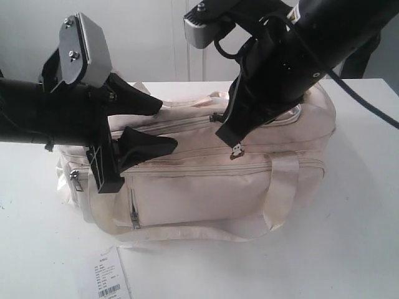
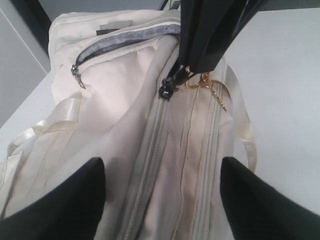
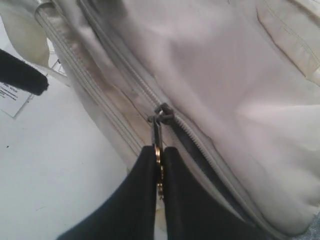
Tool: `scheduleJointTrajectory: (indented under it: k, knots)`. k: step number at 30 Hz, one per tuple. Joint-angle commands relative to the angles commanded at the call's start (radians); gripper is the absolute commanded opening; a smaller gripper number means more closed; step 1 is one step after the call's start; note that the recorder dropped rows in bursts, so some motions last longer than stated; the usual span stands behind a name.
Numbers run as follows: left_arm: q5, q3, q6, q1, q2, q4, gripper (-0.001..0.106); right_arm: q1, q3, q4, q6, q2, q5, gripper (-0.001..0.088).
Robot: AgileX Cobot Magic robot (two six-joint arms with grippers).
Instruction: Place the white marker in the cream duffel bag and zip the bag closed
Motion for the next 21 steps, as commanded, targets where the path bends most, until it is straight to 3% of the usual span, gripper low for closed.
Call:
scheduleJointTrajectory:
  k: [5, 14, 16, 21]
  knots:
    - [0.041, -0.004, 0.070, 0.000, 0.012, -0.038, 0.068, 0.000, 0.000, 0.002, 0.000, 0.000, 0.000, 0.0000]
    - [0.082, -0.043, 0.078, 0.000, 0.094, -0.065, 0.068, 0.000, 0.000, 0.002, 0.000, 0.000, 0.002, 0.0000]
    - [0.061, -0.056, 0.078, 0.000, 0.104, -0.074, 0.065, 0.000, 0.000, 0.002, 0.000, 0.000, 0.002, 0.0000]
    - [0.055, -0.064, 0.098, 0.000, 0.135, -0.060, 0.043, 0.000, 0.000, 0.002, 0.000, 0.000, 0.004, 0.0000]
